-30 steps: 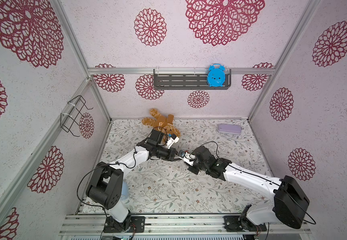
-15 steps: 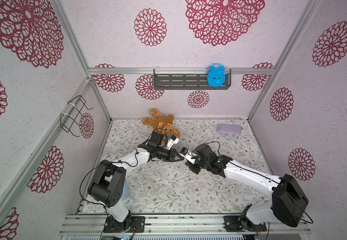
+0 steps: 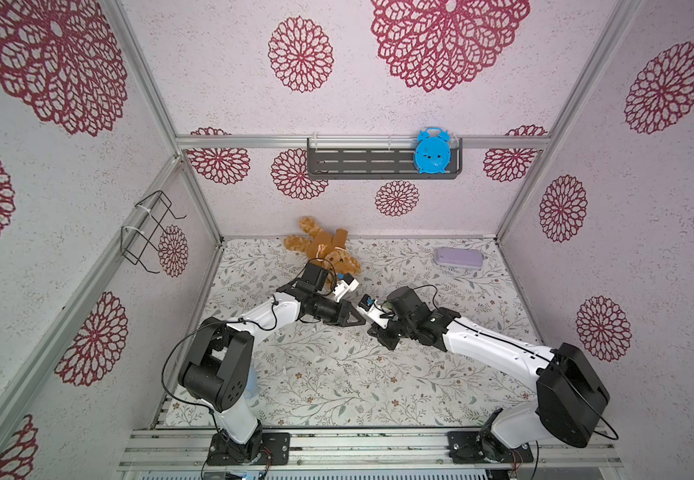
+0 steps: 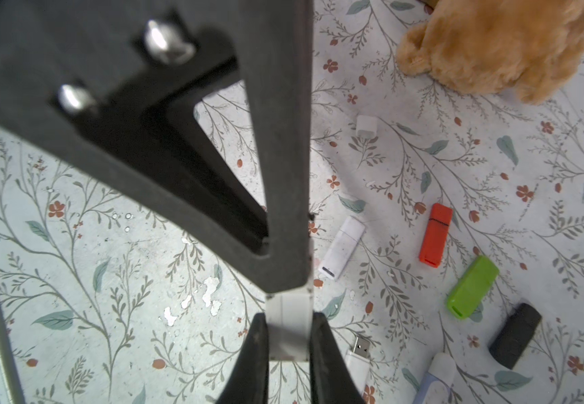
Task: Close the usb drive cover
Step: Close the cover of the USB drive.
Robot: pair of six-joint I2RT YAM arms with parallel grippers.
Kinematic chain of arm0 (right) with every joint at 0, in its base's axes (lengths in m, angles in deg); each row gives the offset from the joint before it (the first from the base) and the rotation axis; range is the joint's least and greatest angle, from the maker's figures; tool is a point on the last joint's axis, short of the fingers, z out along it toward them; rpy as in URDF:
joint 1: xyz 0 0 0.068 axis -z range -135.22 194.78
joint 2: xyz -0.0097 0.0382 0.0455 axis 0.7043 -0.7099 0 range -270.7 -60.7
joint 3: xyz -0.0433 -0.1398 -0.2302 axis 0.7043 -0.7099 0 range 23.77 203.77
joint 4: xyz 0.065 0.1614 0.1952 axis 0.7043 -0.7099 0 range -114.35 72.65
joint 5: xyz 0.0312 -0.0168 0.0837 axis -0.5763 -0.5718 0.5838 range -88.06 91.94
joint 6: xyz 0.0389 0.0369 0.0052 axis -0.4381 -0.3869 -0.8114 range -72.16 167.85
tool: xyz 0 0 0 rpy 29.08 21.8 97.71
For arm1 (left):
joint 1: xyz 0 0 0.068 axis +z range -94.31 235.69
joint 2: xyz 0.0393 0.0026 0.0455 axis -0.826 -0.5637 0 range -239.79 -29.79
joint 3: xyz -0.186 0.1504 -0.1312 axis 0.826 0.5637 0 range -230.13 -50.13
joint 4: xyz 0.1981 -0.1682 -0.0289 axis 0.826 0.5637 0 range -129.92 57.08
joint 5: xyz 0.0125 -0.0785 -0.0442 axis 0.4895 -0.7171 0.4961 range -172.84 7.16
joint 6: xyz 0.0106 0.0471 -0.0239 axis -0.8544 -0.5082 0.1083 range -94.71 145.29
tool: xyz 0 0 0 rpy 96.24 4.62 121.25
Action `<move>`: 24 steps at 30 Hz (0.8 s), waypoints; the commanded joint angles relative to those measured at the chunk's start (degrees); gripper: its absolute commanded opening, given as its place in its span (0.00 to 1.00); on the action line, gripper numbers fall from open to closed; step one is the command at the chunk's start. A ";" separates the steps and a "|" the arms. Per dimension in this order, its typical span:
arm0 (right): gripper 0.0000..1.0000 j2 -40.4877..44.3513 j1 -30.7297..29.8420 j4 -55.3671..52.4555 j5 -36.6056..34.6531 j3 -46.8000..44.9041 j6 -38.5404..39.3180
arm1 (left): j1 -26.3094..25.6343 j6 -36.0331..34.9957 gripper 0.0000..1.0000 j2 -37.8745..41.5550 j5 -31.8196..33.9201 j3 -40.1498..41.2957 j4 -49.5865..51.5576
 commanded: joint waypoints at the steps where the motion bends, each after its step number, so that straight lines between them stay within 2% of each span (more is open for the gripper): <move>1: 0.02 3.80 -4.13 38.01 -5.66 2.76 0.57 | -4.68 3.55 0.01 -2.27 -8.90 2.74 -0.74; 3: 0.02 3.41 -4.37 37.08 -6.21 2.61 5.28 | -4.63 3.61 0.02 -2.67 -10.86 2.97 -0.77; 6: 0.02 2.00 -4.22 28.05 -2.49 5.47 11.63 | -4.59 -3.48 0.02 -3.49 -8.36 0.46 9.13; 8: 0.02 0.97 -3.86 24.47 1.36 6.67 9.92 | -4.17 -3.57 0.00 -2.93 -6.18 0.95 9.55; 11: 0.04 0.12 -3.97 24.80 6.43 4.16 4.68 | -3.80 -0.88 0.00 -2.33 -4.60 3.46 5.12; 17: 0.06 -1.25 -4.57 35.92 7.19 -7.54 -2.10 | -4.01 3.63 0.00 -3.33 -0.10 8.51 -3.37; 24: 0.08 -7.30 -5.24 42.30 6.97 -10.02 -5.26 | -4.35 4.74 0.00 -7.04 2.46 11.07 -7.27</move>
